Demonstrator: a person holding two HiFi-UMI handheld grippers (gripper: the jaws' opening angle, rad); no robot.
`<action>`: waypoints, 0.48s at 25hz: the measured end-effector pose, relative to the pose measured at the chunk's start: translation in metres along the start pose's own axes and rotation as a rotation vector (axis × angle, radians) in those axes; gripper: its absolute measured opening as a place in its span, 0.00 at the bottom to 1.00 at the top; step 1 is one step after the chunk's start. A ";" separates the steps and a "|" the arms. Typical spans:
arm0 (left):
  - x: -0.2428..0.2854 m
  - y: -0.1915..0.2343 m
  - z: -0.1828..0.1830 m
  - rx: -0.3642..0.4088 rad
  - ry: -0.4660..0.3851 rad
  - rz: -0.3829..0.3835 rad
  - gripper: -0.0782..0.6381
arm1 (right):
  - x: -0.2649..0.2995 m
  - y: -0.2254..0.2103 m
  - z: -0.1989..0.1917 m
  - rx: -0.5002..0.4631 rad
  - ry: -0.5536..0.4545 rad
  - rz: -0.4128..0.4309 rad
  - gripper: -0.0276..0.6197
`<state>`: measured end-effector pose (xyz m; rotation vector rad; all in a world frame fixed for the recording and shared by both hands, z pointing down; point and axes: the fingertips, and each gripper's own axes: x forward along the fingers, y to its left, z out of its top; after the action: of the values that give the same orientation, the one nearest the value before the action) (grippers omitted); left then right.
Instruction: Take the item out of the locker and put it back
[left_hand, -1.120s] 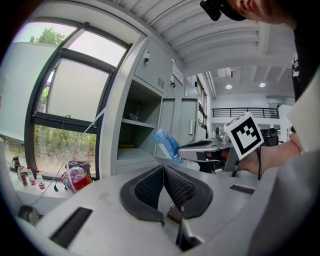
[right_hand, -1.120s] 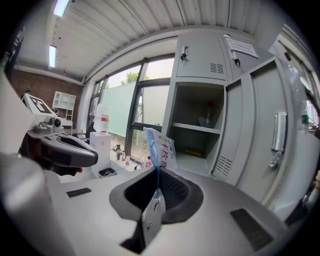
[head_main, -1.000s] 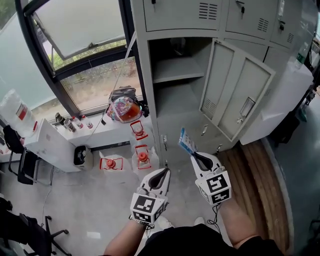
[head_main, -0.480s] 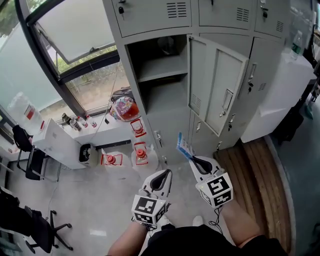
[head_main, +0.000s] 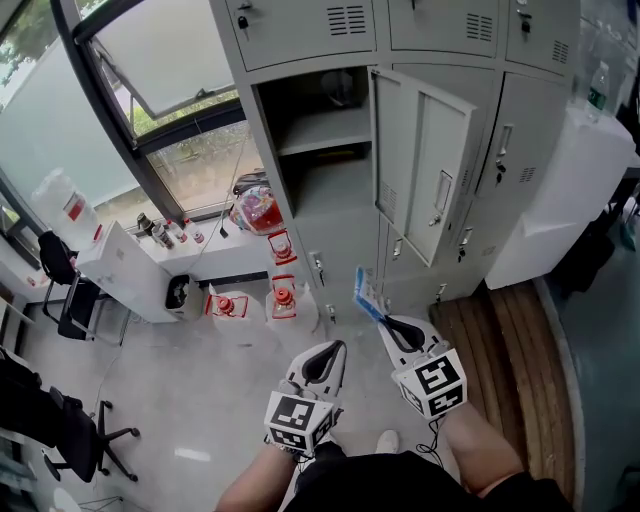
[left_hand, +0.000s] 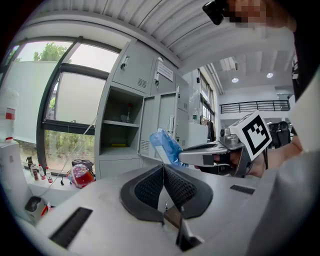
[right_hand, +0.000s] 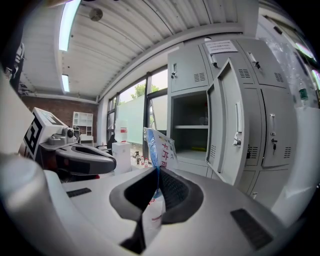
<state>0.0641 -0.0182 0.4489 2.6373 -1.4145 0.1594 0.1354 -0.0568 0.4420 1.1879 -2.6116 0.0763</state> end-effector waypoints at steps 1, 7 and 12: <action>-0.001 -0.004 -0.001 0.000 0.000 0.002 0.13 | -0.003 0.001 -0.001 -0.001 -0.001 0.006 0.15; -0.005 -0.017 -0.003 -0.018 -0.002 0.019 0.13 | -0.015 0.002 -0.004 -0.007 0.001 0.022 0.15; -0.005 -0.019 -0.002 -0.014 -0.008 0.022 0.13 | -0.017 0.001 -0.003 -0.009 -0.006 0.024 0.15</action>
<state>0.0772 -0.0031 0.4481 2.6142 -1.4424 0.1411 0.1463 -0.0433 0.4400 1.1553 -2.6285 0.0657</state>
